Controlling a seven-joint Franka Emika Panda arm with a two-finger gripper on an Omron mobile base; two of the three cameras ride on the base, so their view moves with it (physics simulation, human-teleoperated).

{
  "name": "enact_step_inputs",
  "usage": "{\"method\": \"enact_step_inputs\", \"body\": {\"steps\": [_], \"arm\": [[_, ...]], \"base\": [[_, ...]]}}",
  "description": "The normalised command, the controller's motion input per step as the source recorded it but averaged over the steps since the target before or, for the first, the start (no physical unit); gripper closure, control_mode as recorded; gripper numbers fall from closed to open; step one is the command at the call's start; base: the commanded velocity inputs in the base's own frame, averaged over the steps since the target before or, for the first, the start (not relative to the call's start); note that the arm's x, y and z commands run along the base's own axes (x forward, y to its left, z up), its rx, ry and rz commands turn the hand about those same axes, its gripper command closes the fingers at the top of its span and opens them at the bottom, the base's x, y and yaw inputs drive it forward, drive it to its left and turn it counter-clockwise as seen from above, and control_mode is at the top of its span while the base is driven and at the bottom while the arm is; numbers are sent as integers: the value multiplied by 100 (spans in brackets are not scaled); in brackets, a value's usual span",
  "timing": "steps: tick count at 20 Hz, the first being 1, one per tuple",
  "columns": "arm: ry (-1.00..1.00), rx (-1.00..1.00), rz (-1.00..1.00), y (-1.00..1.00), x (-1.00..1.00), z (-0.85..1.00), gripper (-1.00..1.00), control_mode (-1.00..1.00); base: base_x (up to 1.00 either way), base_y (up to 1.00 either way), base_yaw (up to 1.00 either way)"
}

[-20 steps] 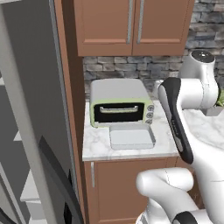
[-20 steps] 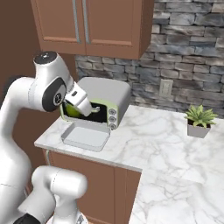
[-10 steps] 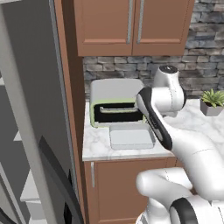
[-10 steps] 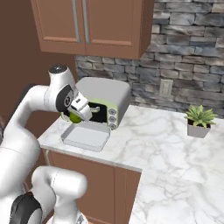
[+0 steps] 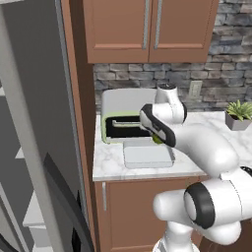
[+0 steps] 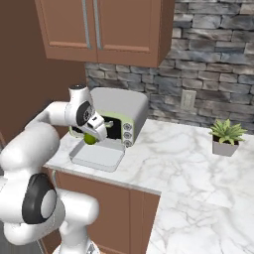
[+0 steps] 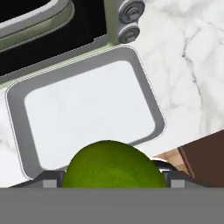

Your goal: Take the avocado and lime out of the freezer and place them in the tupperware container on the counter. Then put the tupperware containing the vegetables back in the freezer.

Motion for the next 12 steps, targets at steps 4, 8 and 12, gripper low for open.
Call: {"method": "enact_step_inputs", "body": {"steps": [4,8,12], "arm": [[8,0,2,22,37,-68,100,-100],[2,0,2,17,20,-69,100,-100],[0,0,3,18,18,-66,100,-100]], "base": [[0,0,0],[0,0,0],[0,0,0]]}}
